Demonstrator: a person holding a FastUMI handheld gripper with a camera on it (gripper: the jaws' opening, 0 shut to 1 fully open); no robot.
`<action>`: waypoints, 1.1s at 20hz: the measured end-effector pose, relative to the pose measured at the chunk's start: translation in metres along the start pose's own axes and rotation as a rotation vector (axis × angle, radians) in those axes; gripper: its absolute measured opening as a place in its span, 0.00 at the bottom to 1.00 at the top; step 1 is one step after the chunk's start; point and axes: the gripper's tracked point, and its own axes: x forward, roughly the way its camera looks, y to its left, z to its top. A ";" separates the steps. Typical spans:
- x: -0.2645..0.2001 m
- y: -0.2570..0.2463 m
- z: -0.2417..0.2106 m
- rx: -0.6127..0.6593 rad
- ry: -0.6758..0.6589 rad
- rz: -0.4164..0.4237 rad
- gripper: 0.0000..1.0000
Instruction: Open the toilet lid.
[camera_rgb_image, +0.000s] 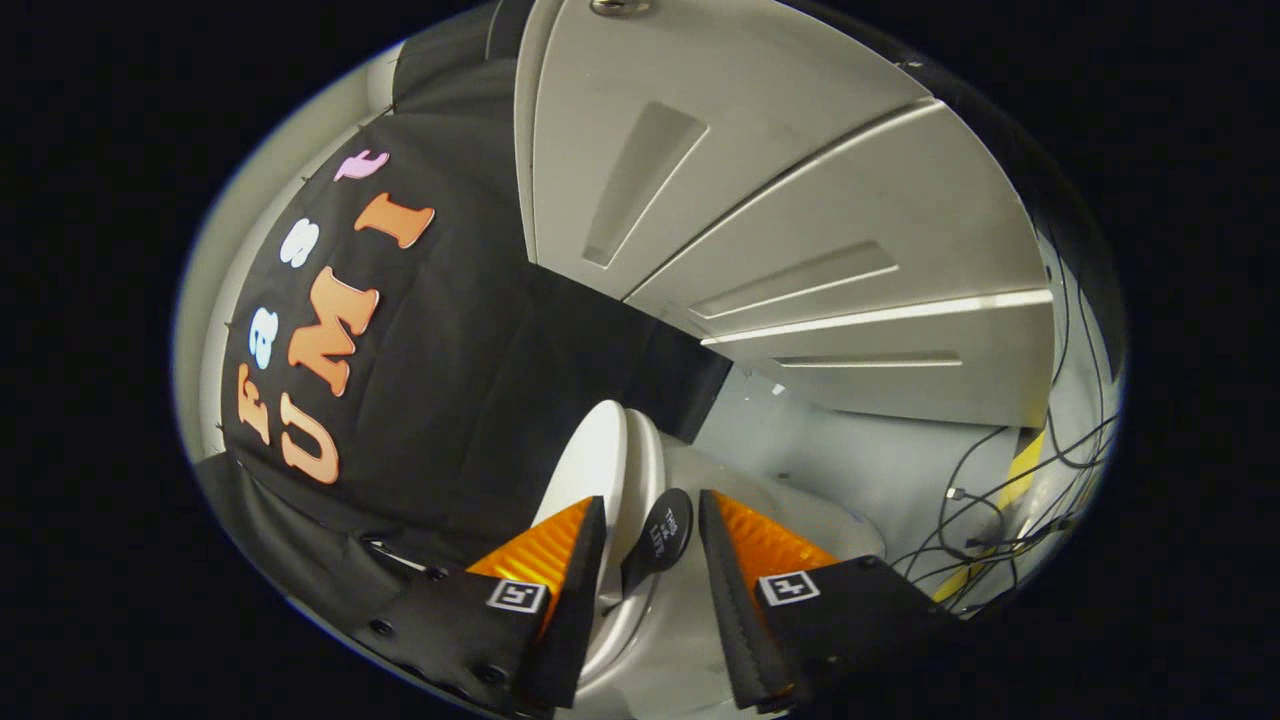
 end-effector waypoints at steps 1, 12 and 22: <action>0.000 0.001 0.001 0.009 -0.007 0.010 0.55; 0.004 0.004 0.004 0.116 -0.038 0.057 0.08; -0.024 0.112 0.036 -0.041 -0.130 0.159 0.08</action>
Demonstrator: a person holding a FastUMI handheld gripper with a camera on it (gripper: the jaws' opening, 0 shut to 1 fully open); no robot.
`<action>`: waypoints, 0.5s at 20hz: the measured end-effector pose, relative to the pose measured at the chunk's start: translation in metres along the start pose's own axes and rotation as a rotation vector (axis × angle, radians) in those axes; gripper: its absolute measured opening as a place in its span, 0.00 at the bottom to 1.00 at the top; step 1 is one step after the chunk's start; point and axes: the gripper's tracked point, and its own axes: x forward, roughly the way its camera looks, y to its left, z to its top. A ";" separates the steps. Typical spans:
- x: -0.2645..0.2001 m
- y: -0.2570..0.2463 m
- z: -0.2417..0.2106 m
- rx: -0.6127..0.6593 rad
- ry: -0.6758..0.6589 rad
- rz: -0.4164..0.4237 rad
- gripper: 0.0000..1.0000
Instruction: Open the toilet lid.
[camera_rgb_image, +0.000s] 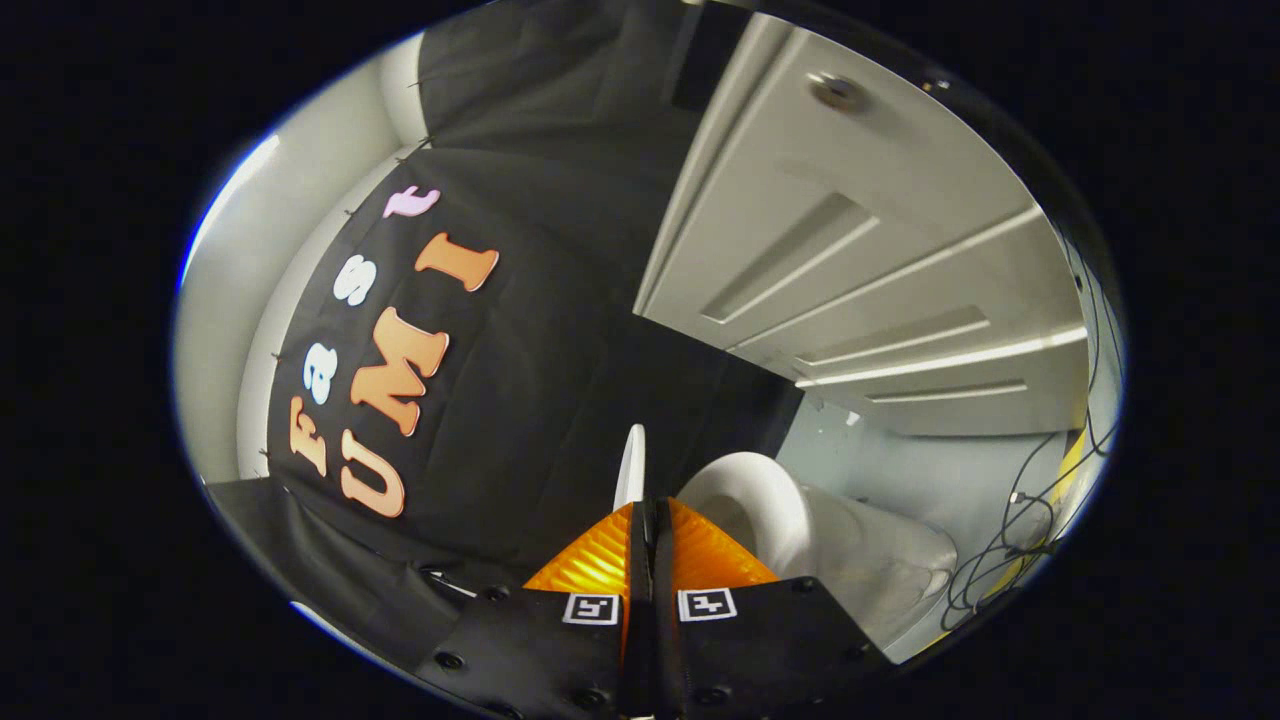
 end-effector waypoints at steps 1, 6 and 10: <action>0.000 0.014 0.002 -0.032 -0.005 0.014 0.08; -0.001 0.076 0.005 -0.142 -0.014 0.064 0.08; -0.001 0.121 0.004 -0.245 -0.027 0.085 0.08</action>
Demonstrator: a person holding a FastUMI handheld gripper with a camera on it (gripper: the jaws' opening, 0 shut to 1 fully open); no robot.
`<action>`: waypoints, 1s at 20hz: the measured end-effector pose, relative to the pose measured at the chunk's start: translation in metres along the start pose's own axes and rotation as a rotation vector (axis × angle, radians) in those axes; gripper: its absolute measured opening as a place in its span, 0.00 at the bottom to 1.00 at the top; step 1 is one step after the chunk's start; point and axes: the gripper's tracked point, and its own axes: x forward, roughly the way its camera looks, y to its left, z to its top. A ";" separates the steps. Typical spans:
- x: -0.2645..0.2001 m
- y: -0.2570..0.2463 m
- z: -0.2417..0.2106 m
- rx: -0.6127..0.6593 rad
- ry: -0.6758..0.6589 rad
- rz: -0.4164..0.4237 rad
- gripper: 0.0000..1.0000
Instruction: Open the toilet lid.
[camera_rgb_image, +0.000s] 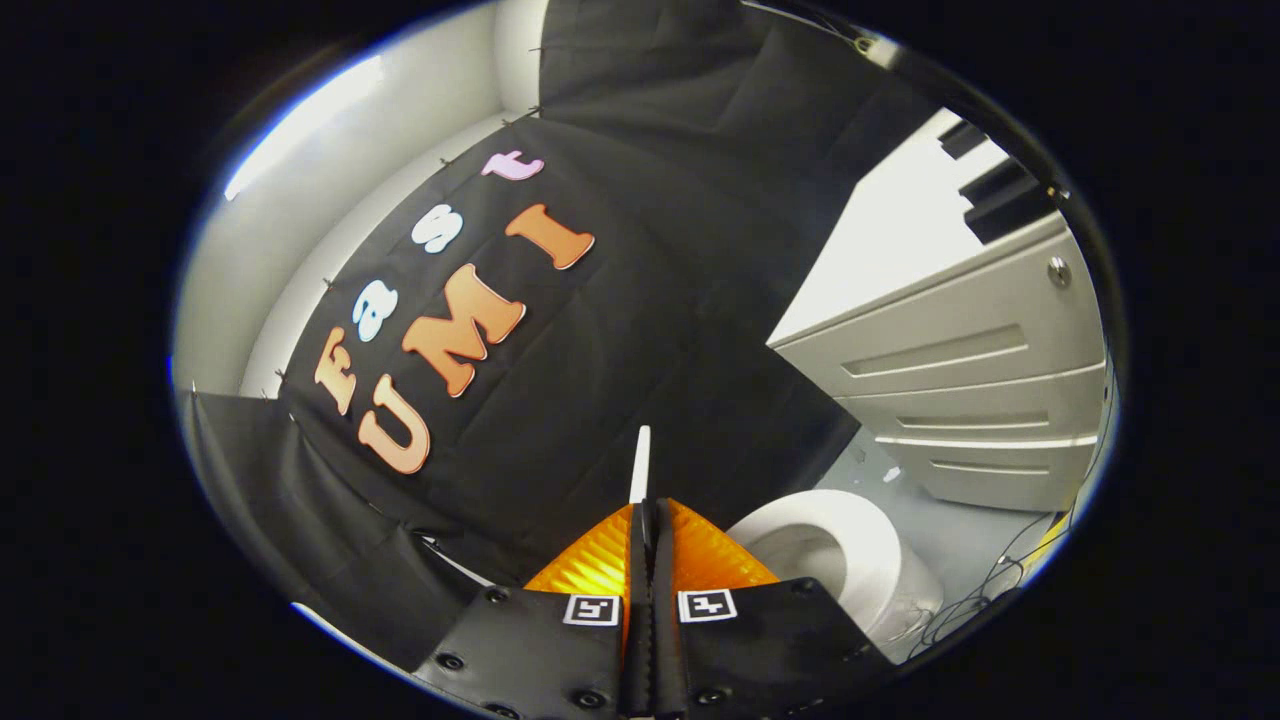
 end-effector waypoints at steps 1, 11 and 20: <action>-0.001 0.009 0.000 -0.029 0.002 0.001 0.08; -0.001 0.095 -0.002 -0.243 0.035 -0.005 0.08; -0.008 0.194 -0.027 -0.484 0.027 0.025 0.08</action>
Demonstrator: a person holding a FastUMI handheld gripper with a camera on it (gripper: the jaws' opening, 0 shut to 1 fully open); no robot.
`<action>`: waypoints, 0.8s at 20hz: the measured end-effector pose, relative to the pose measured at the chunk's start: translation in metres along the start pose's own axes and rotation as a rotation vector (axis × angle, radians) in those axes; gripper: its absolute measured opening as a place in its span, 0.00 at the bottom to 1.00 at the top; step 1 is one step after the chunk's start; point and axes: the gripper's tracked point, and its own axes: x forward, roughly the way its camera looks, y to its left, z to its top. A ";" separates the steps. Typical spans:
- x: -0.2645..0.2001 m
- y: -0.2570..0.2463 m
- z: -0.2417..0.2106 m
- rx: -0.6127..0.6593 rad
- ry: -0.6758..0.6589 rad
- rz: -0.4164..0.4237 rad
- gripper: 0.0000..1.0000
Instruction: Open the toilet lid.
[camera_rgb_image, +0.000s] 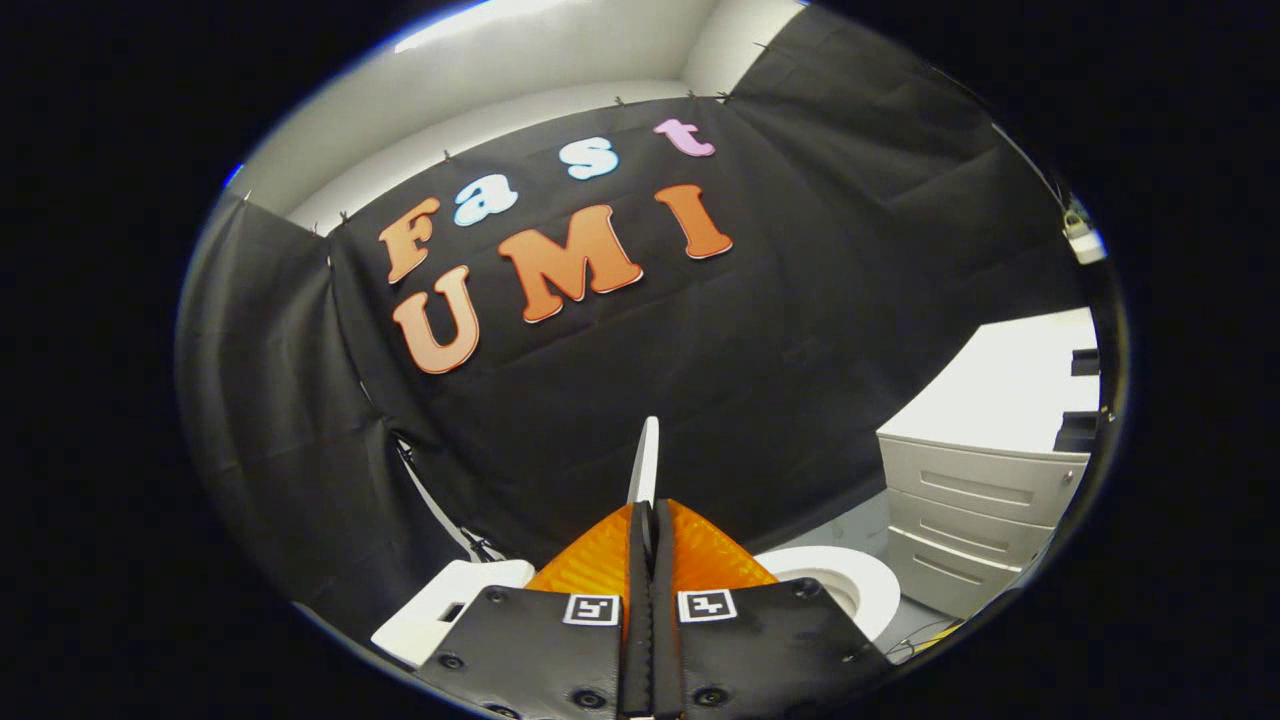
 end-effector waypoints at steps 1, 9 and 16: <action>-0.001 0.013 0.002 -0.020 -0.004 0.007 0.08; -0.004 0.116 -0.001 -0.155 -0.018 0.078 0.08; -0.015 0.194 -0.022 -0.237 -0.011 0.134 0.08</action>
